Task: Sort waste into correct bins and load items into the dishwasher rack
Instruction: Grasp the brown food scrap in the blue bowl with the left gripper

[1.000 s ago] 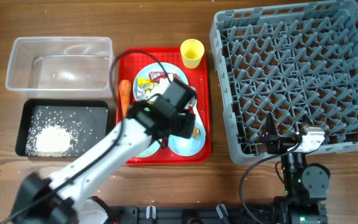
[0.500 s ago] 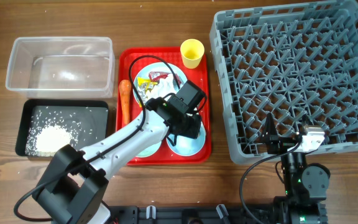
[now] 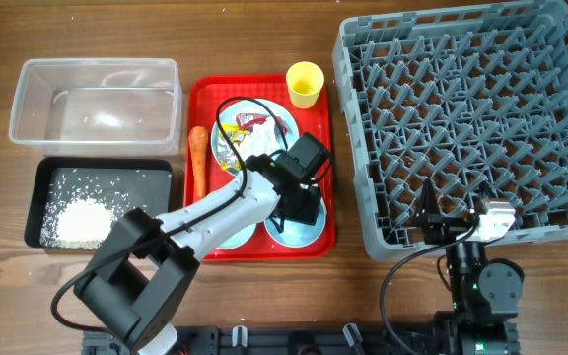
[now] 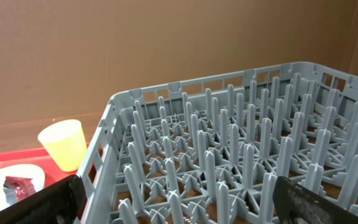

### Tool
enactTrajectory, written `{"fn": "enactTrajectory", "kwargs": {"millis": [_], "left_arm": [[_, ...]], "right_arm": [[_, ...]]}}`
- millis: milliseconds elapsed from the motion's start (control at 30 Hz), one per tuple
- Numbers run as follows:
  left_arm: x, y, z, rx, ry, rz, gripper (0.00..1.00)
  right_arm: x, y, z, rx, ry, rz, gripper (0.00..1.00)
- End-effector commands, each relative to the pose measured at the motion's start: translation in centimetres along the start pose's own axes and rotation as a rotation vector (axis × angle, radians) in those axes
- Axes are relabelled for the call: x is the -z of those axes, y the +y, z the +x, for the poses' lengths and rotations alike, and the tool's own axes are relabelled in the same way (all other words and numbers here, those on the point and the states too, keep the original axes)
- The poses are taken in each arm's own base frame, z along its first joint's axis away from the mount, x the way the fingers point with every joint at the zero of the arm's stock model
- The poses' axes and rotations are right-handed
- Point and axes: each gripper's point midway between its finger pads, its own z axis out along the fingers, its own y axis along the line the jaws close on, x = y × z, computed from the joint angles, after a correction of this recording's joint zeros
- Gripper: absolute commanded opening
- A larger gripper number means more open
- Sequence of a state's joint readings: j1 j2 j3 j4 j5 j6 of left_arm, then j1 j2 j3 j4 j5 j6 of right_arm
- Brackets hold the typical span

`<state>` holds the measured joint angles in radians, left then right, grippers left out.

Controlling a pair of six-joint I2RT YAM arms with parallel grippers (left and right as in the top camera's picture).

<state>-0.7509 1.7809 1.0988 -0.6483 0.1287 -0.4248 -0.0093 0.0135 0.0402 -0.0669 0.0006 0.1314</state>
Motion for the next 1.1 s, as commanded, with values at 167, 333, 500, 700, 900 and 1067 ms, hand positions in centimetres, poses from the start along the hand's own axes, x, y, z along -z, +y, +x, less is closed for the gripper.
{"fn": "enactTrajectory", "kwargs": {"millis": [167, 333, 500, 700, 900, 1067], "left_arm": [[-0.2, -0.4, 0.2, 0.006, 0.013, 0.013, 0.5], [-0.2, -0.4, 0.2, 0.006, 0.013, 0.013, 0.74], [-0.1, -0.3, 0.4, 0.007, 0.022, 0.012, 0.8], [-1.1, -0.2, 0.8, 0.011, 0.049, 0.011, 0.79], [-1.2, -0.2, 0.7, 0.011, 0.048, 0.011, 0.56], [-0.7, -0.4, 0.6, 0.009, 0.042, 0.018, 0.33]], "right_arm": [[0.0, 0.3, -0.1, -0.009, -0.007, -0.014, 1.0], [0.0, 0.3, -0.1, -0.009, -0.007, -0.014, 1.0], [0.0, 0.3, -0.1, -0.009, -0.007, -0.014, 1.0], [0.0, 0.3, -0.1, -0.009, -0.007, -0.014, 1.0], [0.0, 0.3, -0.1, -0.009, -0.007, -0.014, 1.0], [0.0, 0.3, -0.1, -0.009, -0.007, -0.014, 1.0]]}}
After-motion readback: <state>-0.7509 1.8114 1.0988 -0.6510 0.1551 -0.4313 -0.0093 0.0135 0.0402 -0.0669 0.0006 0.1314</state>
